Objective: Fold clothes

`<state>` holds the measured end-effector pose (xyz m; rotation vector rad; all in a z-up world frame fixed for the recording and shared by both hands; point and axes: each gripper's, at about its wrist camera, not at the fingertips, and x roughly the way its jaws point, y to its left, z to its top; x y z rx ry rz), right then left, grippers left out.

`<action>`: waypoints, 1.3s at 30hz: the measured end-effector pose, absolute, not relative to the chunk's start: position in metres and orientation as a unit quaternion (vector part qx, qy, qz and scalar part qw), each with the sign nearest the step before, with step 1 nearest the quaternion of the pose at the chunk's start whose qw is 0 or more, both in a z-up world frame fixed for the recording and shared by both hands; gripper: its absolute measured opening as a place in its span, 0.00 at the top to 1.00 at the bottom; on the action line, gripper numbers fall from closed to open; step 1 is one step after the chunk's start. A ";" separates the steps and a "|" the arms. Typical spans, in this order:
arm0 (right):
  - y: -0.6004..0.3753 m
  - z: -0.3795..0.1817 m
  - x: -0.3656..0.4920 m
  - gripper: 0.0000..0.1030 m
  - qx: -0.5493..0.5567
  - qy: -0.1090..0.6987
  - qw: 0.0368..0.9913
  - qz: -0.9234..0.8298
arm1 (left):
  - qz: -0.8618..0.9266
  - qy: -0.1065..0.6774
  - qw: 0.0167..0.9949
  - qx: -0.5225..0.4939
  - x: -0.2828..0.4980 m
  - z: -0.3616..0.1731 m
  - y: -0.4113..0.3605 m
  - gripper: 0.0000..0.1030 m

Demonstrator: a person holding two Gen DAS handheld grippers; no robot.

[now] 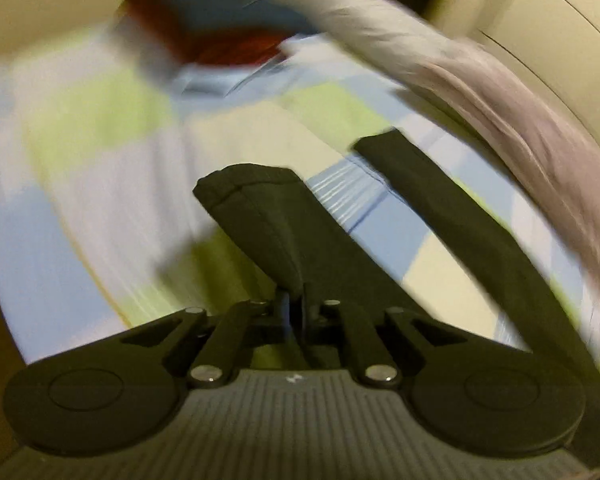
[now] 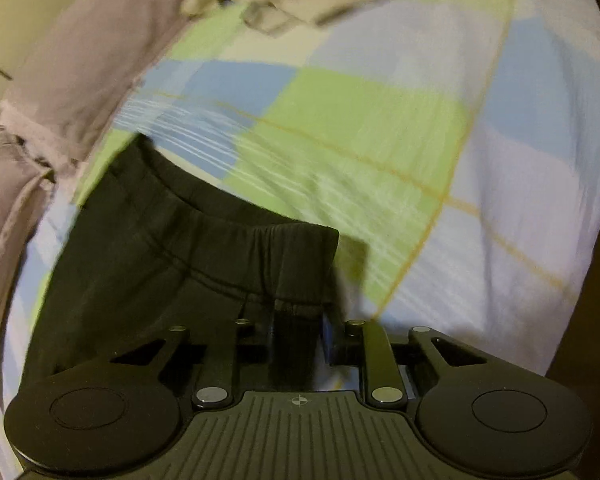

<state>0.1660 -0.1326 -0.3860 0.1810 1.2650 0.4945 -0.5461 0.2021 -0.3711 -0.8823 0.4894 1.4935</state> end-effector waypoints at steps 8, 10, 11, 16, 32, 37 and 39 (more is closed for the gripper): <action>-0.132 -0.382 0.144 0.56 -0.007 0.572 0.791 0.216 | 0.631 0.324 0.588 -0.388 -0.557 -0.401 0.202 0.85; -0.130 -0.372 0.136 0.46 -0.034 0.558 0.801 0.214 | 0.639 0.346 0.592 -0.350 -0.553 -0.387 0.195 0.75; -0.132 -0.363 0.129 0.46 -0.052 0.542 0.812 0.209 | 0.648 0.359 0.582 -0.335 -0.552 -0.381 0.194 0.75; -0.123 -0.341 0.091 0.46 -0.112 0.482 0.836 0.235 | 0.724 0.392 0.529 -0.206 -0.526 -0.358 0.198 0.77; -0.102 -0.405 0.046 0.44 -0.250 0.440 0.758 0.411 | 0.622 0.400 0.586 -0.331 -0.521 -0.394 0.169 0.77; -0.111 -0.361 0.034 0.44 -0.243 0.442 0.757 0.416 | 0.613 0.393 0.598 -0.334 -0.491 -0.333 0.111 0.74; -0.125 -0.339 0.032 0.44 -0.209 0.449 0.762 0.418 | 0.601 0.392 0.615 -0.326 -0.475 -0.310 0.088 0.73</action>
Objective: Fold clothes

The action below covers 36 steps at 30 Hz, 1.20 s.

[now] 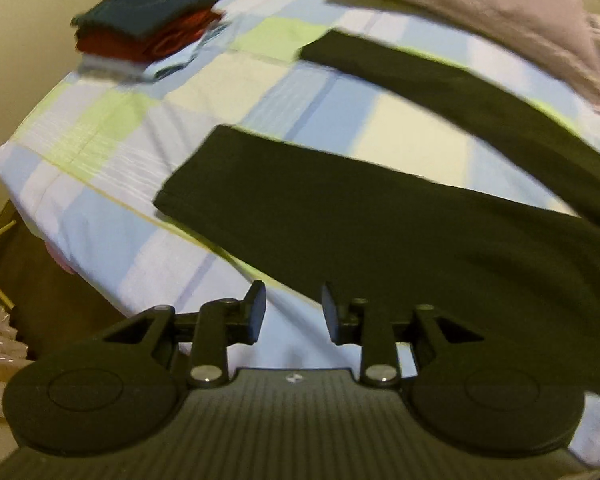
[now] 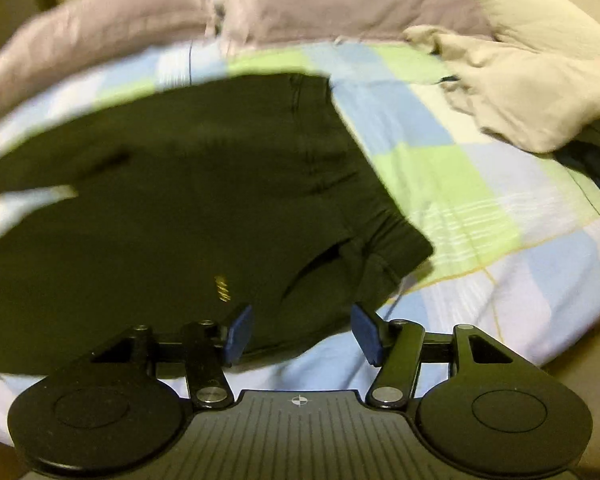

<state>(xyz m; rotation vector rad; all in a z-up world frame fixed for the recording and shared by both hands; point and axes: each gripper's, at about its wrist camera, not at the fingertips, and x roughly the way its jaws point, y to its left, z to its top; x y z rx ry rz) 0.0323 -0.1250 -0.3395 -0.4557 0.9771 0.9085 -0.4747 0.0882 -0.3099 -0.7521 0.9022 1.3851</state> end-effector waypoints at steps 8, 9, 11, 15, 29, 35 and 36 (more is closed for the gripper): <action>-0.195 -0.251 0.002 0.44 -0.184 0.465 0.721 0.480 | 0.586 0.386 0.653 -0.283 -0.424 -0.218 -0.012 0.70; -0.199 -0.242 -0.003 0.44 -0.192 0.457 0.719 0.488 | 0.588 0.381 0.658 -0.276 -0.418 -0.206 -0.023 0.68; -0.208 -0.223 -0.013 0.43 -0.207 0.442 0.716 0.499 | 0.587 0.375 0.668 -0.261 -0.409 -0.184 -0.043 0.64; -0.225 -0.186 -0.031 0.43 -0.227 0.421 0.712 0.515 | 0.579 0.362 0.692 -0.234 -0.389 -0.145 -0.084 0.59; -0.251 -0.139 -0.080 0.43 -0.254 0.407 0.688 0.545 | 0.571 0.366 0.704 -0.211 -0.365 -0.104 -0.148 0.54; -0.254 -0.130 -0.082 0.43 -0.254 0.401 0.692 0.544 | 0.570 0.365 0.706 -0.206 -0.364 -0.094 -0.152 0.53; -0.254 -0.129 -0.083 0.43 -0.254 0.400 0.692 0.544 | 0.570 0.365 0.707 -0.205 -0.363 -0.093 -0.152 0.53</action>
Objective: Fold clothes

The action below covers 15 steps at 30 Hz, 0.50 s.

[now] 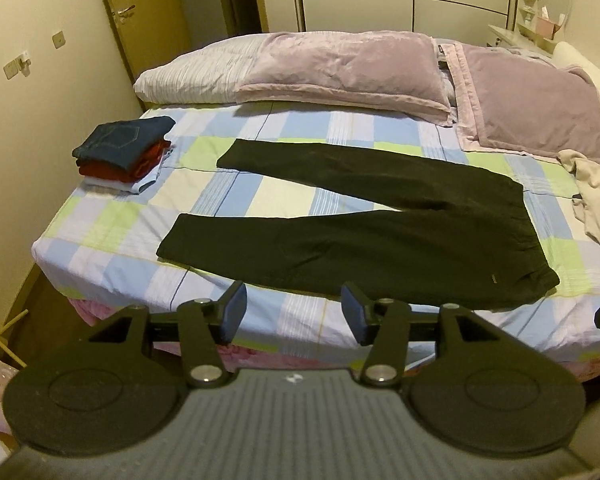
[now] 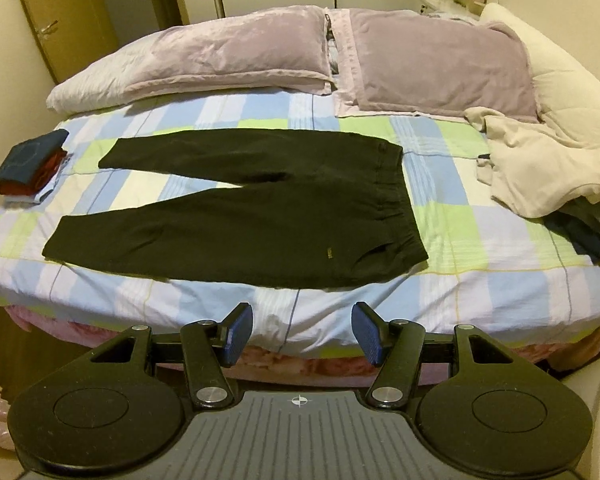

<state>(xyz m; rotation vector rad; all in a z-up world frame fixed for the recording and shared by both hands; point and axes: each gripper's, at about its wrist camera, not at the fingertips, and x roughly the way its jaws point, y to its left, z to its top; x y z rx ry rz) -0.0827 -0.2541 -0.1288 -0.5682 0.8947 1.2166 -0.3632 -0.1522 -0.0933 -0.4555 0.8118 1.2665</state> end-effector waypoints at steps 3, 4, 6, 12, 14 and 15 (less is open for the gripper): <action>-0.254 -0.126 -0.085 0.43 -0.254 0.398 0.692 0.546 | 0.568 0.367 0.708 -0.203 -0.363 -0.092 -0.152 0.53; -0.254 -0.125 -0.085 0.43 -0.254 0.398 0.692 0.546 | 0.567 0.368 0.709 -0.203 -0.363 -0.091 -0.152 0.53; -0.254 -0.125 -0.086 0.43 -0.256 0.397 0.691 0.547 | 0.564 0.371 0.710 -0.202 -0.361 -0.091 -0.152 0.53; -0.255 -0.125 -0.086 0.43 -0.258 0.400 0.690 0.545 | 0.557 0.379 0.712 -0.199 -0.356 -0.093 -0.155 0.50; -0.257 -0.127 -0.085 0.43 -0.259 0.402 0.691 0.543 | 0.554 0.382 0.712 -0.200 -0.354 -0.096 -0.156 0.50; -0.258 -0.127 -0.085 0.43 -0.260 0.403 0.691 0.541 | 0.553 0.384 0.712 -0.200 -0.353 -0.097 -0.157 0.50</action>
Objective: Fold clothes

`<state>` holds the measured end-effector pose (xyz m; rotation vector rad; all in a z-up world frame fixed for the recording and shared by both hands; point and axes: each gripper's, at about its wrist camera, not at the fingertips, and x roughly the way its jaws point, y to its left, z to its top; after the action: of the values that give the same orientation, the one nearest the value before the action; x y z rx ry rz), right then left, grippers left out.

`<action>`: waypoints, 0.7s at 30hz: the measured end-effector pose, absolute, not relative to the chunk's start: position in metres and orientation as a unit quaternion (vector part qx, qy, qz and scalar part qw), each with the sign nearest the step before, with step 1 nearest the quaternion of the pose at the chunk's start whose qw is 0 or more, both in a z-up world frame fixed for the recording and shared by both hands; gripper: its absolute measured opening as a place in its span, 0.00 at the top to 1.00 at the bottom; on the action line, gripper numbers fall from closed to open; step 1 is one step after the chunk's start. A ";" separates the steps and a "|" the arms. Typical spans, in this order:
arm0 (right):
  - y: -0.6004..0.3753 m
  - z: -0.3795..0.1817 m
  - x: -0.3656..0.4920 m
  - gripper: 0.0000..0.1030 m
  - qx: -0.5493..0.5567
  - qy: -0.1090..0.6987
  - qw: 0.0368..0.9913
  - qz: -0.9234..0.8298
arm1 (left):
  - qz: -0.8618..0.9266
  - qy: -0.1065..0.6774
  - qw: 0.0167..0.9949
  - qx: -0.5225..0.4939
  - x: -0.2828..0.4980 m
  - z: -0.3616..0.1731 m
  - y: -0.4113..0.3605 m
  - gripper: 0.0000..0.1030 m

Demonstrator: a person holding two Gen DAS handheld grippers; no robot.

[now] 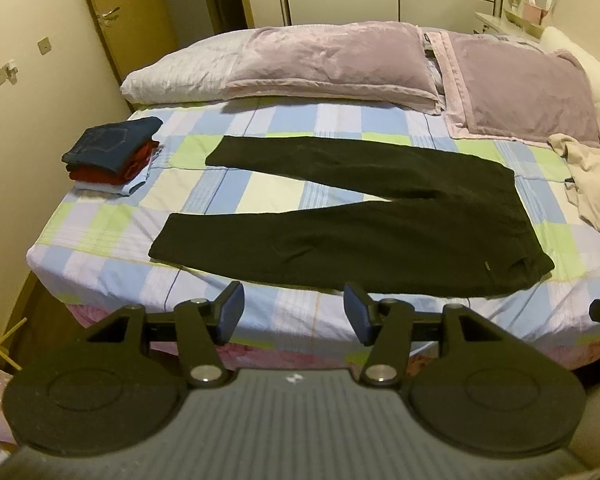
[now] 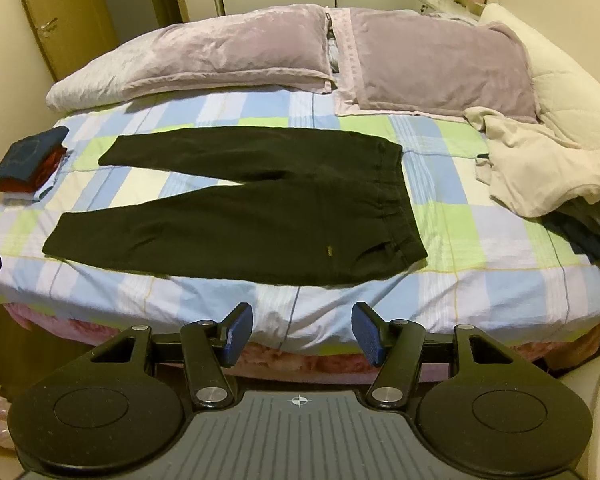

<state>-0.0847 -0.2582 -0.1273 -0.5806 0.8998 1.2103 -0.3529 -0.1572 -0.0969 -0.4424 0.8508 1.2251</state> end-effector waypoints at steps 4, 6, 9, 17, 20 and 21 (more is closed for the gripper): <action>-0.264 -0.129 -0.081 0.43 -0.260 0.406 0.693 0.536 | 0.546 0.388 0.715 -0.199 -0.348 -0.100 -0.162 0.50; -0.266 -0.129 -0.080 0.43 -0.259 0.407 0.694 0.534 | 0.544 0.390 0.717 -0.197 -0.345 -0.101 -0.164 0.50; -0.269 -0.129 -0.078 0.43 -0.258 0.407 0.696 0.533 | 0.540 0.391 0.719 -0.194 -0.342 -0.101 -0.167 0.50; -0.274 -0.128 -0.075 0.43 -0.256 0.407 0.697 0.532 | 0.539 0.394 0.719 -0.192 -0.336 -0.103 -0.172 0.50; -0.275 -0.128 -0.073 0.43 -0.256 0.408 0.697 0.531 | 0.539 0.394 0.719 -0.192 -0.335 -0.103 -0.173 0.50; -0.275 -0.128 -0.072 0.43 -0.256 0.408 0.697 0.531 | 0.539 0.395 0.719 -0.192 -0.334 -0.103 -0.174 0.50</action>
<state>-0.0724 -0.2748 -0.1282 -0.5713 0.9097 1.1846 -0.3344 -0.1739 -0.1029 -0.4243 0.8726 1.1925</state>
